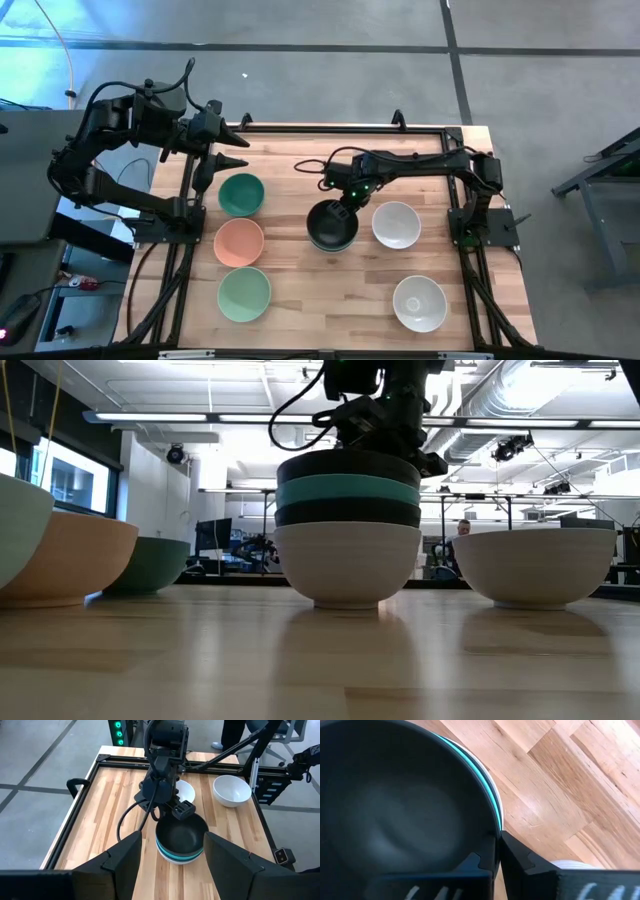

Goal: Nest bowls inside each other
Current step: Stack the black bowl on top of the blue bowl, then stack the dark blue bowl on top of the black bowl

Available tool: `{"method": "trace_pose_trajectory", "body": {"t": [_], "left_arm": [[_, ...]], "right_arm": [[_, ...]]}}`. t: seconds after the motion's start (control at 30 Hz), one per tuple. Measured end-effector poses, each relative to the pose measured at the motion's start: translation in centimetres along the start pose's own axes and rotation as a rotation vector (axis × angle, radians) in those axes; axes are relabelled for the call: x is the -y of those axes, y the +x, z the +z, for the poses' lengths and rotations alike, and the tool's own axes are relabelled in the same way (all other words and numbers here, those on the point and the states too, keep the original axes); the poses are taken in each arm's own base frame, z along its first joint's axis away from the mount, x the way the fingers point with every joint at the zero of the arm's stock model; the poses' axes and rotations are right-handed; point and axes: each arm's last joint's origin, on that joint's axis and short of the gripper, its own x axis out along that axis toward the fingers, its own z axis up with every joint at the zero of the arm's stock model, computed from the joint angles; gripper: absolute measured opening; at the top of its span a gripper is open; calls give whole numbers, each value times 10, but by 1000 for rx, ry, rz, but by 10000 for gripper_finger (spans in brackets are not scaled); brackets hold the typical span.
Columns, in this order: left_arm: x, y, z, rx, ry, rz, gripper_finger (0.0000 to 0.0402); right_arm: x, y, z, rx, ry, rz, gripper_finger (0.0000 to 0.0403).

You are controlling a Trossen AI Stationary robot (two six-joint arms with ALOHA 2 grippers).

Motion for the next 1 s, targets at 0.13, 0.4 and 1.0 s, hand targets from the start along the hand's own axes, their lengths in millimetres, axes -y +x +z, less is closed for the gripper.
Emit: {"method": "trace_pose_trajectory", "body": {"t": [0.13, 0.4, 1.0], "left_arm": [[0, 0, 0, 0, 0, 0, 204], [0, 0, 0, 0, 0, 0, 204], [-13, 65, -71, -488, -24, 230, 204]], "right_arm": [[0, 0, 0, -6, 0, 2, 25], [1, -3, -1, -5, 8, 4, 85], [12, -124, -33, 456, -159, 224, 103]]}}
